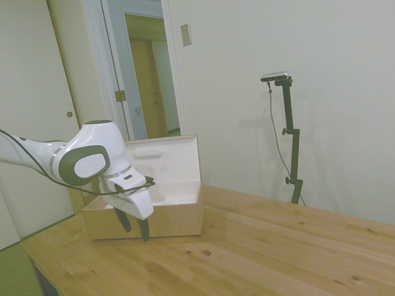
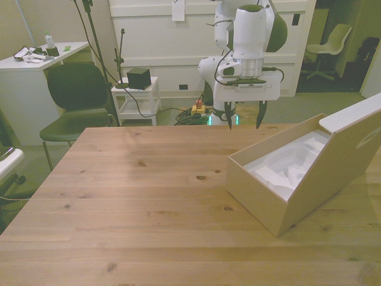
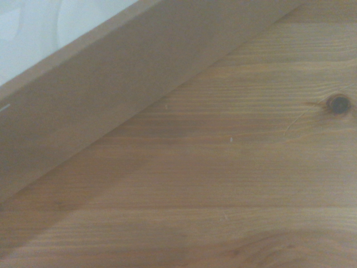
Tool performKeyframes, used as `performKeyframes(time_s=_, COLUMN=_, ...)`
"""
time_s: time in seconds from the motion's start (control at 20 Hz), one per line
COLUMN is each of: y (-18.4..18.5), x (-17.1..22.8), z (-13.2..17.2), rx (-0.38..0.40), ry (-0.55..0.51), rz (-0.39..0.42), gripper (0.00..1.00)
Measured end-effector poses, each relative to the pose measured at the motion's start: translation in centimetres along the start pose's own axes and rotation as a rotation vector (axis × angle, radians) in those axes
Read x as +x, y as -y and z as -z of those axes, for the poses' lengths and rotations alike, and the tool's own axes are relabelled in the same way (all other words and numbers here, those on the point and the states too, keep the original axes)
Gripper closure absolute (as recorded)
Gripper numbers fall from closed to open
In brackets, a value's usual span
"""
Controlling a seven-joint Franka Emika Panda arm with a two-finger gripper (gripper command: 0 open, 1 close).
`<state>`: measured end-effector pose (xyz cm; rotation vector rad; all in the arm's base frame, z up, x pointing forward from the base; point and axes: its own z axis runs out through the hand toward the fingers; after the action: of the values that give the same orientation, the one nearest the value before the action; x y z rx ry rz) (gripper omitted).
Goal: Close the box
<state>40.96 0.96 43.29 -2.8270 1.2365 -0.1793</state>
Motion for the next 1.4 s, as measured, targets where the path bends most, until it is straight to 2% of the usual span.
performKeyframes(time_s=0.15, y=0.0, x=0.0, z=-0.1, rx=-0.002, ry=0.001, rz=0.003, gripper=0.0)
performKeyframes(time_s=0.3, y=0.5, x=-0.7, z=1.2, rx=0.02, ry=-0.023, rz=0.022, gripper=0.0)
performKeyframes(time_s=0.7, y=3.7, x=-5.0, z=10.2, rx=0.157, ry=-0.178, rz=0.143, gripper=0.0)
performKeyframes(time_s=0.85, y=5.8, x=-6.0, z=13.3, rx=0.203, ry=-0.244, rz=0.212, gripper=0.0)
performKeyframes(time_s=1.15, y=9.9, x=-6.0, z=17.3, rx=0.259, ry=-0.334, rz=0.362, gripper=0.0)
performKeyframes(time_s=1.4, y=13.7, x=-6.5, z=20.8, rx=0.279, ry=-0.414, rz=0.442, gripper=0.0)
